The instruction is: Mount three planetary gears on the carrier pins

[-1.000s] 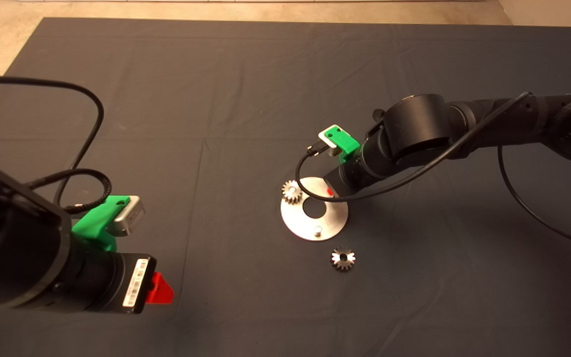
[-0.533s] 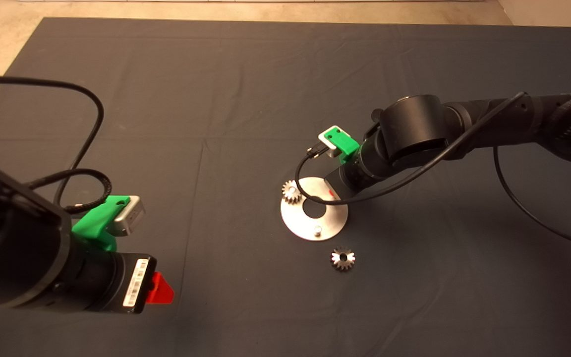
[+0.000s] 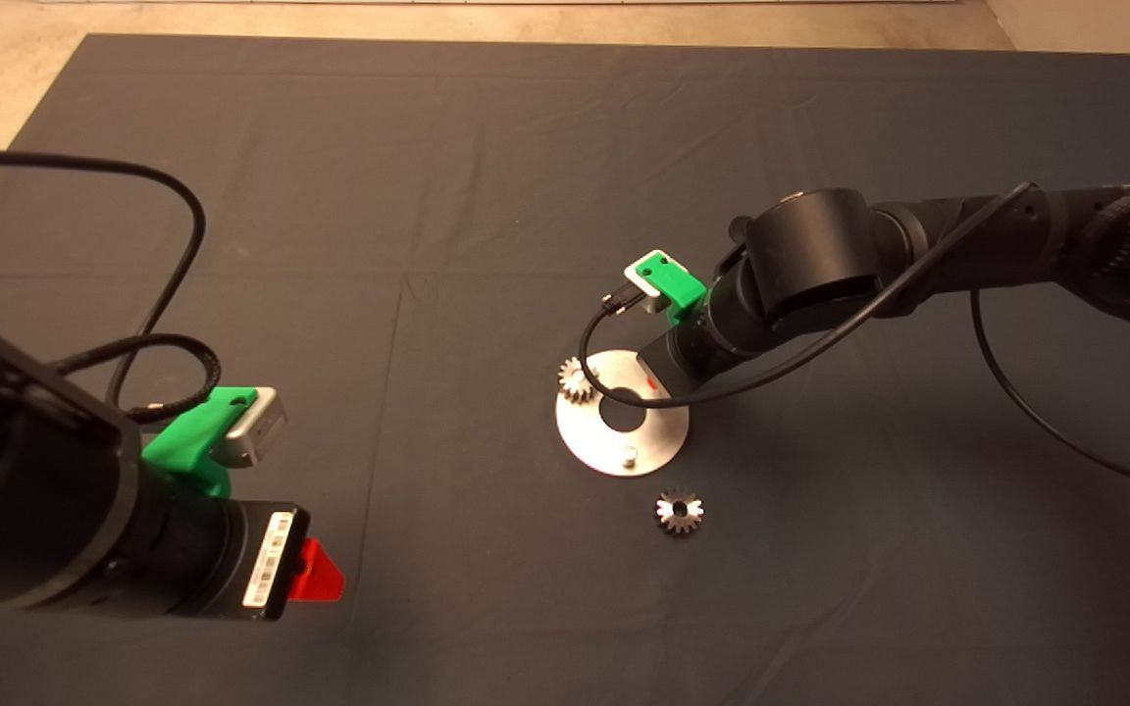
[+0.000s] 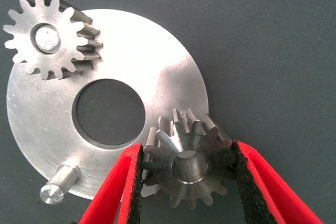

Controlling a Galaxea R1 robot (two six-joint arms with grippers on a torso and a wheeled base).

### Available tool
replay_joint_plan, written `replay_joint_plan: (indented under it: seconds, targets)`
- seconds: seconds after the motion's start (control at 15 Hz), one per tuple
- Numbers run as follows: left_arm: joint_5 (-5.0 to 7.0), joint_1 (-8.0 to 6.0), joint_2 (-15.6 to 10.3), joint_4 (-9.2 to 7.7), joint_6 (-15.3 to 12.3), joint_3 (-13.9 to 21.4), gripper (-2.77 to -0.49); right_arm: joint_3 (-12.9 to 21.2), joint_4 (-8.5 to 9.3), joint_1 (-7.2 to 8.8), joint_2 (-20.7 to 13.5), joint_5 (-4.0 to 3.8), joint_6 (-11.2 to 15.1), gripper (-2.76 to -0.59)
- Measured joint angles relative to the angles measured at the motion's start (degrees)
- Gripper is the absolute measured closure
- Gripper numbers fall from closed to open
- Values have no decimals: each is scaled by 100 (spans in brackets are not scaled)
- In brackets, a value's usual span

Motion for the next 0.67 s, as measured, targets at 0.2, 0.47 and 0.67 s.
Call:
replay_joint_plan:
  seconds: [0.2, 0.47, 0.67]
  targets:
    - [0, 0, 0, 0, 0, 4, -217, -76, -1, -17, 0, 1, 0, -107]
    - [-4, 0, 0, 0, 0, 4, -217, -102, -11, -94, 0, 0, 7, -107]
    - [-3, 0, 0, 0, 0, 4, -217, -102, -11, -95, -3, 1, 8, -107]
